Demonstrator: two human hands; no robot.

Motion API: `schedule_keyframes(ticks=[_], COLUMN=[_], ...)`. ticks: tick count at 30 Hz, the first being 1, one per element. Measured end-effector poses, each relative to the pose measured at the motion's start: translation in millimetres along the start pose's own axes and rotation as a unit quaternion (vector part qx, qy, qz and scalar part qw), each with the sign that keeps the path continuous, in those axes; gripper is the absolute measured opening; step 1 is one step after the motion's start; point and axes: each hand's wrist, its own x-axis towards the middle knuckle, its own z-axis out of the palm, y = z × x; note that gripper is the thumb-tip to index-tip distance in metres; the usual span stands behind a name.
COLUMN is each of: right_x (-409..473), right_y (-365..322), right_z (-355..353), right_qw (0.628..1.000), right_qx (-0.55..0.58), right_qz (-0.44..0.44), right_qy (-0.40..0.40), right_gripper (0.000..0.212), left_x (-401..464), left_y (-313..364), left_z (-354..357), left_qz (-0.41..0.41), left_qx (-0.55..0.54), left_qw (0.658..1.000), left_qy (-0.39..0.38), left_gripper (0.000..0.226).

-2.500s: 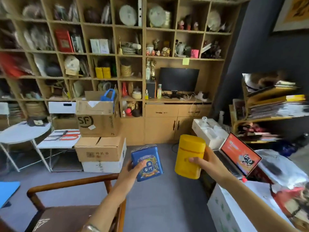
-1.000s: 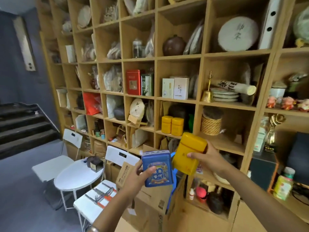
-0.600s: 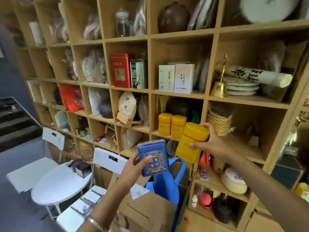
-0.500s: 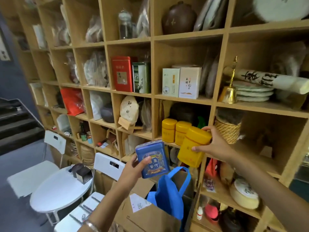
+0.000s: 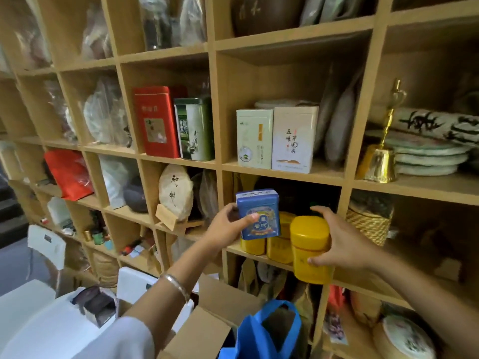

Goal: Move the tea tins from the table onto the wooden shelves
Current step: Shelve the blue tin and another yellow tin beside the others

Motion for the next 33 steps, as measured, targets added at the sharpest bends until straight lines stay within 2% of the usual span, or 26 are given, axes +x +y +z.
schedule_keyframes(ticks=[2,8,13,17,19,22,26,30,33], right_x=[-2,-10,-13,-14,-13,-9,0,7,15], right_y=[0,-6,-11,-15,-17,-22,-30,-35,-36], right_z=[0,2,5,9,11,15,20,21,19], right_qw=[1.0,0.996,0.994,0.991,0.99,0.989,0.987,0.973,0.948], right_qx=[-0.016,-0.062,-0.069,-0.082,-0.085,-0.092,-0.13,-0.223,-0.318], right_qz=[0.005,0.042,0.075,0.09,0.097,0.1,0.088,0.053,0.027], right_qy=[0.012,0.038,0.044,0.05,0.051,0.049,0.042,0.02,0.022], right_gripper=[0.117,0.107,0.106,0.106,0.106,0.105,0.105,0.103,0.102], left_x=[25,79,109,124,129,137,144,147,146], left_y=[0,-7,-11,-12,-11,-10,-10,-13,-14], left_z=[5,13,14,11,9,3,-4,-6,-6], left_qz=[0.002,0.019,0.021,0.018,0.023,0.024,0.007,0.008,0.01], left_qx=[0.008,0.036,0.054,0.074,0.086,0.124,0.154,0.143,0.133], left_qw=[0.999,0.995,0.987,0.976,0.972,0.966,0.961,0.964,0.965], left_qy=[-0.046,-0.096,-0.148,-0.202,-0.218,-0.227,-0.231,-0.224,-0.226], left_gripper=[0.05,0.044,0.05,0.043,0.051,0.062,0.055,0.071,0.075])
